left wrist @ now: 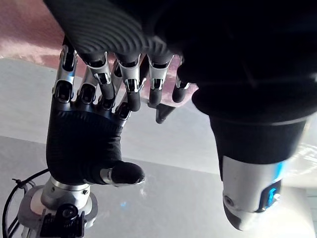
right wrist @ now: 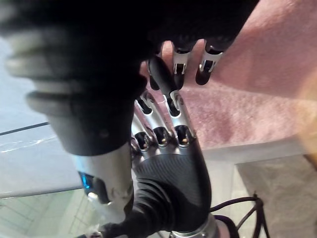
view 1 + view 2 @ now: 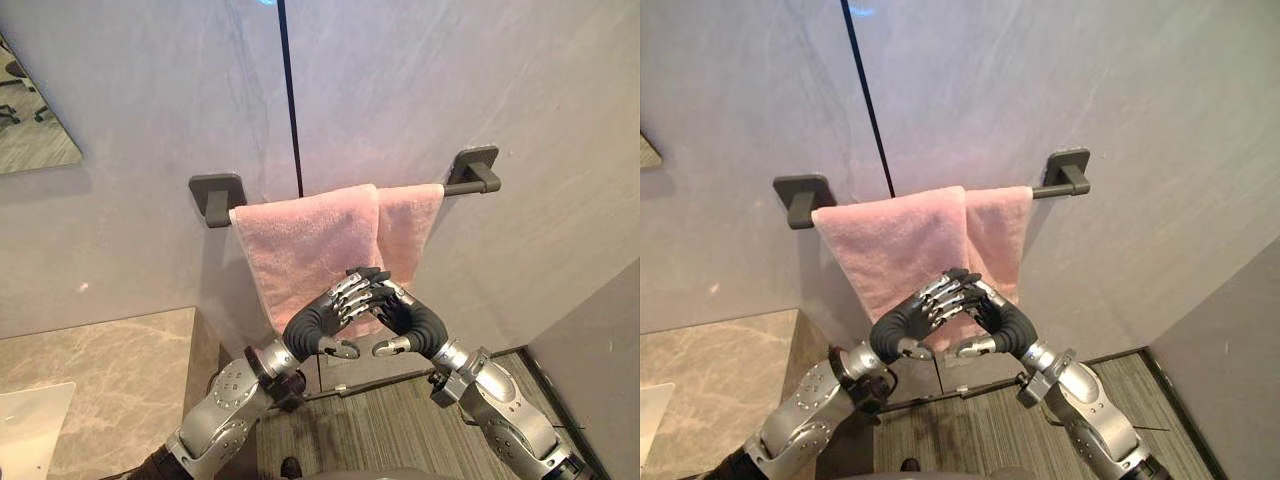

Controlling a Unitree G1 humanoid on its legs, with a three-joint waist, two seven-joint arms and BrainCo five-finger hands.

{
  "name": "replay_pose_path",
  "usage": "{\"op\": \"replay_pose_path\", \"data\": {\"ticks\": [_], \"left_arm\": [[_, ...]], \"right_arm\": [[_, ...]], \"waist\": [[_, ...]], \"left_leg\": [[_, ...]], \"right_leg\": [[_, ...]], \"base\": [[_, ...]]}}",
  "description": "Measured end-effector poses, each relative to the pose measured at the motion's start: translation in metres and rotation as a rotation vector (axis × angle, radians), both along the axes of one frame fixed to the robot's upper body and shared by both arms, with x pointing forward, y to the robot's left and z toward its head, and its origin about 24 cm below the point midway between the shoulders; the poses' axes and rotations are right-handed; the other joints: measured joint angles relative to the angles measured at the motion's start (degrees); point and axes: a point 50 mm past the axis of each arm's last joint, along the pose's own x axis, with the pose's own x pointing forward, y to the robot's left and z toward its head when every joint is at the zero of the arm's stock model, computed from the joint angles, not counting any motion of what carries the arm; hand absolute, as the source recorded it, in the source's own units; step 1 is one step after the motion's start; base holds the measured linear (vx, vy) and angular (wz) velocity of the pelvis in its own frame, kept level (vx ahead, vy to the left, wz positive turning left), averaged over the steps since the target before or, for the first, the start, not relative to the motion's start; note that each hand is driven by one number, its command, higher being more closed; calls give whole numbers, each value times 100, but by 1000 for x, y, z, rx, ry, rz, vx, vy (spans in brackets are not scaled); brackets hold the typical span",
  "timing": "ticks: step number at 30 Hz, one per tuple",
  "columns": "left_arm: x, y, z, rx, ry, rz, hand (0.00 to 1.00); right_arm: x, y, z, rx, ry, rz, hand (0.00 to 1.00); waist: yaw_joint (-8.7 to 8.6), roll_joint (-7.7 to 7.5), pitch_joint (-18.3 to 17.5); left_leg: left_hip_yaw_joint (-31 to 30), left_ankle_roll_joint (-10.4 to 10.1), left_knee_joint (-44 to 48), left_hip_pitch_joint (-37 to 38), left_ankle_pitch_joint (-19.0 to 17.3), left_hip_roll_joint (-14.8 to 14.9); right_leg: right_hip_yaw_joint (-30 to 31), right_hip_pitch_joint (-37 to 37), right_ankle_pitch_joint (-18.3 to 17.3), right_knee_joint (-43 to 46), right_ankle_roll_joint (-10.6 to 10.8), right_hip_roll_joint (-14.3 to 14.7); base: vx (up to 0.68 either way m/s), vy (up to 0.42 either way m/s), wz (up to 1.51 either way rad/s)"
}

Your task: Organize washtable

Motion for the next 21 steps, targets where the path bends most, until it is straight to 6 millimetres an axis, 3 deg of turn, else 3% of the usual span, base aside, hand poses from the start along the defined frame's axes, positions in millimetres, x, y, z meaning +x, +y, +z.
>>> {"op": "replay_pose_path", "data": {"ticks": [13,21], "left_arm": [[28,11,-15,111,-26,261,0],[33,10,-19,144,-39,350,0]], "right_arm": [[12,3,-33,-227,17,-79,0],[19,-2,-35,-271,-8,-174,0]], "waist": [[1,0,-4],[-5,-7,-8]], "left_leg": [[-117,-6,-2,-296,55,11],[-117,-7,-1,-320,56,48]], "right_leg": [[-99,-230,1,-1,0,4],[-99,-233,2,-39,-2,10]], "base": [[-5,-16,5],[0,0,0]]}}
